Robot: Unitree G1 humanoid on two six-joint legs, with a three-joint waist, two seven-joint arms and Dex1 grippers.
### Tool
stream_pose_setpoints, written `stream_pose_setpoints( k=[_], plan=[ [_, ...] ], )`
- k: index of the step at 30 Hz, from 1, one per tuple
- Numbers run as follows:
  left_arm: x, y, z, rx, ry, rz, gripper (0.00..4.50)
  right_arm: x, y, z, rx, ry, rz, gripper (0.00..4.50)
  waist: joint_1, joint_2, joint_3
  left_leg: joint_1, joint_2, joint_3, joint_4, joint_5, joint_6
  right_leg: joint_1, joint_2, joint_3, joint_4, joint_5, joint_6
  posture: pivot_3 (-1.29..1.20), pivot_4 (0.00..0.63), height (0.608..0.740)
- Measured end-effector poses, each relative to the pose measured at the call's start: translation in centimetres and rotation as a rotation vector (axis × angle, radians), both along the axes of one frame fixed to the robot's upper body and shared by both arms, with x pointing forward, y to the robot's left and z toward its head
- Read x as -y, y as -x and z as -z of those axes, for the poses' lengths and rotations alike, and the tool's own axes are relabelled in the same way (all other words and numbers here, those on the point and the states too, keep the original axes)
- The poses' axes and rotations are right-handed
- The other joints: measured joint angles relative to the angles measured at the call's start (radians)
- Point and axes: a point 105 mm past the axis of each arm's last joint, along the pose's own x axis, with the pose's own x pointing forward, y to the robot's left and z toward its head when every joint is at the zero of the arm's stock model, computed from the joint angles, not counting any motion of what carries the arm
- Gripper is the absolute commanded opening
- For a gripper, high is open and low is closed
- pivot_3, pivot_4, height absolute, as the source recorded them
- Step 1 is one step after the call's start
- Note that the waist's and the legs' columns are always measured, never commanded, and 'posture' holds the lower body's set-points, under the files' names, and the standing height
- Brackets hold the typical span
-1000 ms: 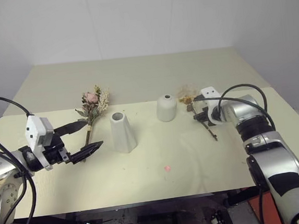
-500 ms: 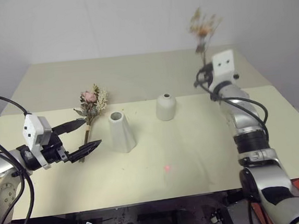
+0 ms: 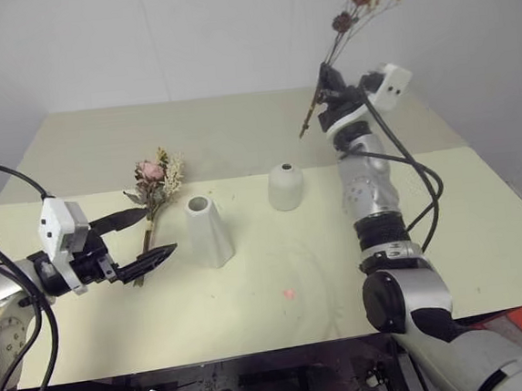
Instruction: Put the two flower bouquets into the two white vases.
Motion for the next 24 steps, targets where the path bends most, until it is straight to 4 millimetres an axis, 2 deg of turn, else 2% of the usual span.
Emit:
stream_pose_setpoints(
  k=[5,13,24],
  plan=[
    [-0.3,0.6,0.0,-0.003,-0.009,-0.023,4.50,-1.0,-0.2,1.1,-0.021,0.005,-0.028,0.02,0.001,0.001,0.000,0.000,0.000,0.000,0.000,0.000,0.000,0.000,0.000,0.000,0.000,0.000,0.000,0.00,0.150,0.740],
    [-0.4,0.7,-0.2,0.003,0.001,-0.031,4.50,-1.3,0.0,1.3,-0.010,0.038,-0.027,0.02,0.002,0.001,0.000,0.000,0.000,0.000,-0.001,0.000,-0.001,0.000,0.000,0.000,0.000,0.000,0.000,0.00,0.150,0.740],
    [-0.4,0.7,-0.2,0.003,-0.002,-0.031,4.50,-1.3,0.0,2.7,-0.027,0.087,-0.009,0.02,0.000,0.001,0.000,0.000,0.000,0.000,-0.001,0.000,-0.001,0.000,0.000,0.000,0.000,0.000,0.000,0.00,0.150,0.740]
  ],
)
